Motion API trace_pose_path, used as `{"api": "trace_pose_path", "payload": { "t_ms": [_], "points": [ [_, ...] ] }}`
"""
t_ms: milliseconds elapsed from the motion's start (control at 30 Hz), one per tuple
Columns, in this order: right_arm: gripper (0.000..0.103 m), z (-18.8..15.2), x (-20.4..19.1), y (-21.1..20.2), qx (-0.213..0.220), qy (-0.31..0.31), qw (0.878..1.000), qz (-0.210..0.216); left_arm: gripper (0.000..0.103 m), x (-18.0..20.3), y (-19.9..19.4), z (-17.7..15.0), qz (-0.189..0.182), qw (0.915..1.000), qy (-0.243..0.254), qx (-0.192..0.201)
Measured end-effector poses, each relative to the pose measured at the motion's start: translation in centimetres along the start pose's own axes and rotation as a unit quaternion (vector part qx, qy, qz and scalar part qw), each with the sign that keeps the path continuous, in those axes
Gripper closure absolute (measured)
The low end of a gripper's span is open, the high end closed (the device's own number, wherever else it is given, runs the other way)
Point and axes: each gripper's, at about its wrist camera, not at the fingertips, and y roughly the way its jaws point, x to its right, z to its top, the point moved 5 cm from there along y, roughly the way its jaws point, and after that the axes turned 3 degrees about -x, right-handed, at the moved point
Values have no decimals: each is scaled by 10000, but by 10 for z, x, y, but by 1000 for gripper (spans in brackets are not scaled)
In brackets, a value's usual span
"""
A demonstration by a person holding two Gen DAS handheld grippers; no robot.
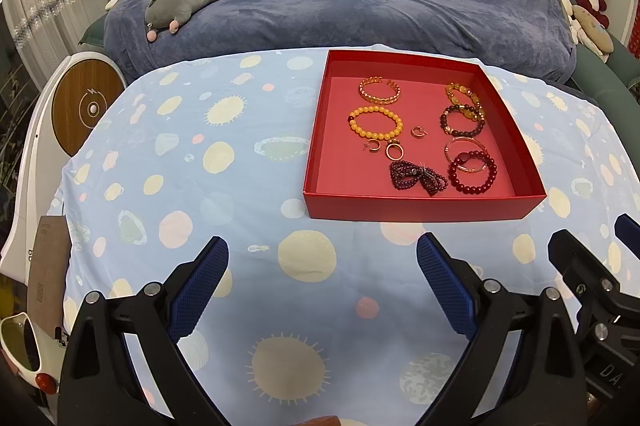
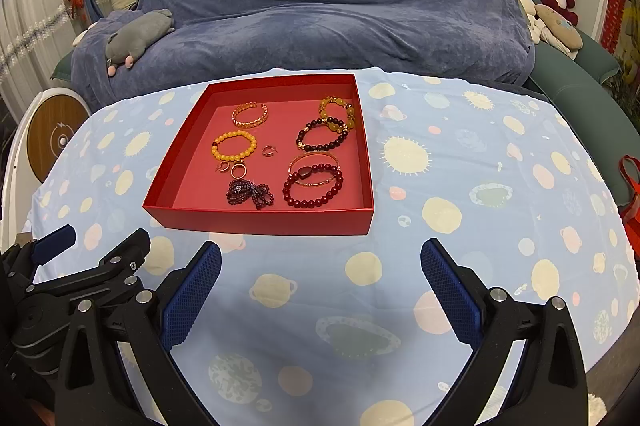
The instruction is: Organize jewelry
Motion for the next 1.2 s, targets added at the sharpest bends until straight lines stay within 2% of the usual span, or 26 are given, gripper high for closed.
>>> {"api": "trace_pose_path", "payload": {
  "t_ms": [1200],
  "points": [
    [7, 1, -1, -1, -9, -20, 10000, 1, 12, -4, 4, -3, 25, 10000, -78, -44]
  ]
}}
